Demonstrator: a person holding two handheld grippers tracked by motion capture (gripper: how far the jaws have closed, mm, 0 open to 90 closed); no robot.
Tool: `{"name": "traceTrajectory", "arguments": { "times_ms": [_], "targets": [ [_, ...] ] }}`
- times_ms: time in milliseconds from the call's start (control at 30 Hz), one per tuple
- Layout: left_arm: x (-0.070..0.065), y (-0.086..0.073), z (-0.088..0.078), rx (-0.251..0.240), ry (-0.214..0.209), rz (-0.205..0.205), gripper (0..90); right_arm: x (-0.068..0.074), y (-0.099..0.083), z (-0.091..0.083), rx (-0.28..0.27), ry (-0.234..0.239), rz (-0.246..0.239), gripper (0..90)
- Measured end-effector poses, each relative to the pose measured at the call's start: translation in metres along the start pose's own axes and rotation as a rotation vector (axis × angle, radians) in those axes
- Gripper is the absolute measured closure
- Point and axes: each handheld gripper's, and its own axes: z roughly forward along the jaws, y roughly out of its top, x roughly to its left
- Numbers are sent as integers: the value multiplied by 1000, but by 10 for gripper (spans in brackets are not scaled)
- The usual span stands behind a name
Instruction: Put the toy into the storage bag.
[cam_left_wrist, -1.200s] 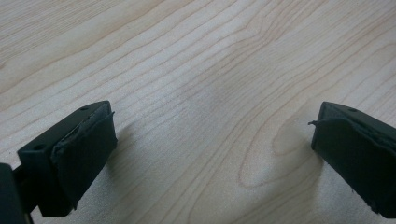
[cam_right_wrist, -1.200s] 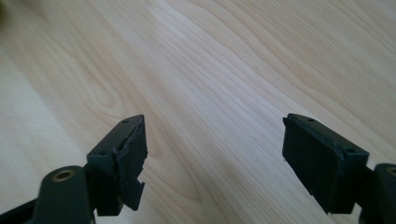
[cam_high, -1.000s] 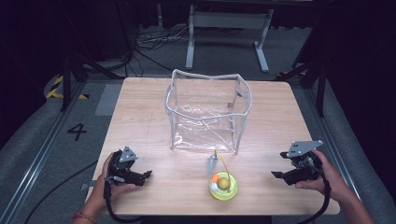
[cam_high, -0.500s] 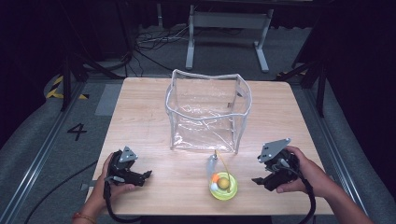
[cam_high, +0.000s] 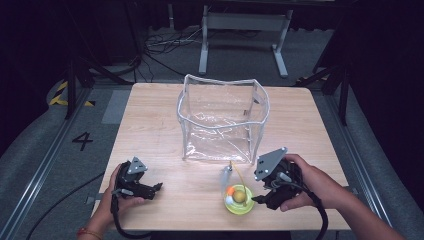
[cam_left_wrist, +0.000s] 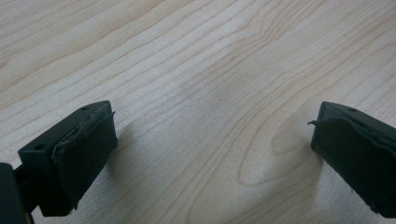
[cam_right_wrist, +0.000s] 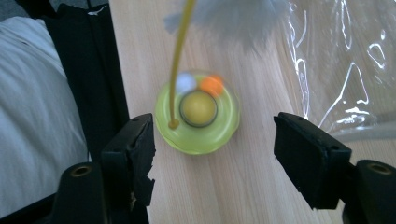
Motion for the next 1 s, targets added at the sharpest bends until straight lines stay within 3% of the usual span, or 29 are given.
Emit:
{"name": "traceTrajectory", "arguments": {
  "times_ms": [133, 267, 367, 467, 567, 600, 733, 1000],
  "targets": [
    [0, 0, 0, 0, 0, 0, 5, 3, 15, 2, 31, 12, -38, 332],
    [0, 0, 0, 0, 0, -1, 5, 4, 27, 3, 42, 18, -50, 418],
    [0, 0, 0, 0, 0, -1, 5, 4, 35, 2, 44, 27, -71, 522],
    [0, 0, 0, 0, 0, -1, 5, 4, 40, 1, 52, 18, -80, 747],
    [0, 0, 0, 0, 0, -1, 5, 5, 42, -2, 64, 41, -115, 867],
    [0, 0, 0, 0, 0, -1, 5, 5, 42, -3, 71, 49, -114, 883],
    [0, 0, 0, 0, 0, -1, 5, 5, 40, -7, 119, 12, -125, 887],
    [0, 0, 0, 0, 0, -1, 5, -5, 29, -26, 127, -18, -90, 887]
  ]
}}
